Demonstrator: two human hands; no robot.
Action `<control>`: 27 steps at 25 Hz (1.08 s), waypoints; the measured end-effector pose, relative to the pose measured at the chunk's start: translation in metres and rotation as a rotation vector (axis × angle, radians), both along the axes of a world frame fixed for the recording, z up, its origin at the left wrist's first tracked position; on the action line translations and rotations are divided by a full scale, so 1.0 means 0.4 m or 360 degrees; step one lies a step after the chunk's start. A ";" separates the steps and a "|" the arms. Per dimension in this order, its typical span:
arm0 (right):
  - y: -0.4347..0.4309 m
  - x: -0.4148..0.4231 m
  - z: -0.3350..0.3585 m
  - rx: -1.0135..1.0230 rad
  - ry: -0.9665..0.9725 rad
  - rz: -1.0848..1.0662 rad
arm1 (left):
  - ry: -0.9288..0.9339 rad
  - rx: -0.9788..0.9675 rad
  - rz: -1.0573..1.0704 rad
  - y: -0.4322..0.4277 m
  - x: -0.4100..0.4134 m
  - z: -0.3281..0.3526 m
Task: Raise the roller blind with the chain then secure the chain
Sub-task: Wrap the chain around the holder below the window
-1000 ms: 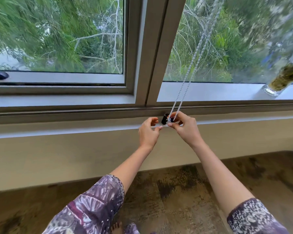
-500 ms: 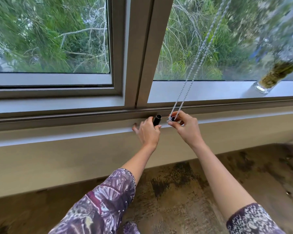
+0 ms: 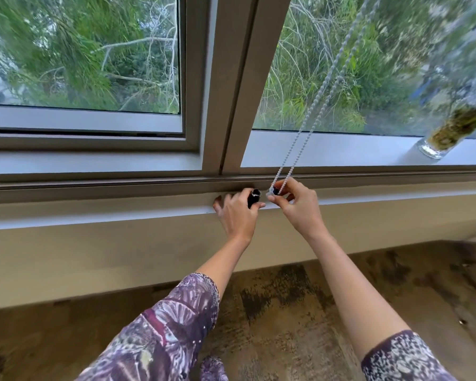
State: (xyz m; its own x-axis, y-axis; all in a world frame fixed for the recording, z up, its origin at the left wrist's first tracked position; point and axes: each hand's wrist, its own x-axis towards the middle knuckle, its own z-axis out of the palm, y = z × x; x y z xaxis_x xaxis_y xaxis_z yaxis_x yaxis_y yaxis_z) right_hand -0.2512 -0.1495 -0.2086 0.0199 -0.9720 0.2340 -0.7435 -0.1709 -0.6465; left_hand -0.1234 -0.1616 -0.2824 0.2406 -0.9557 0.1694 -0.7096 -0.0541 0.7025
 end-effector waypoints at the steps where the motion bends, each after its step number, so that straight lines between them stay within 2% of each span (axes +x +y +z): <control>1: -0.003 0.004 -0.002 -0.0005 -0.0011 0.0010 | -0.0009 0.0003 -0.0010 0.000 0.001 0.000; 5: -0.011 0.009 -0.003 -0.0015 -0.0033 0.0034 | 0.0037 0.0022 -0.0093 0.001 0.008 -0.009; 9: -0.012 0.005 -0.001 -0.0018 -0.0029 0.0034 | 0.0248 -0.0007 -0.0226 0.005 0.016 -0.019; 13: -0.010 0.013 0.001 -0.0021 -0.0032 0.0041 | 0.0356 -0.0039 -0.0215 0.001 0.030 -0.011; 21: -0.002 0.017 -0.002 -0.0004 -0.0043 0.0020 | 0.0221 -0.0076 -0.0046 -0.005 0.030 -0.014; 27: 0.003 0.006 -0.002 -0.0014 -0.0065 -0.0009 | 0.0231 -0.0109 -0.0153 0.004 0.028 -0.024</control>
State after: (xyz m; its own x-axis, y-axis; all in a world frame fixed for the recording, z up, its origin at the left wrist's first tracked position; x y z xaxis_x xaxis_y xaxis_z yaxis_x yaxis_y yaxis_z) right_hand -0.2488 -0.1483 -0.2094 0.0049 -0.9700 0.2431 -0.7173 -0.1728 -0.6750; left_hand -0.1124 -0.1599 -0.2922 0.1755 -0.9629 0.2052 -0.6000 0.0607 0.7977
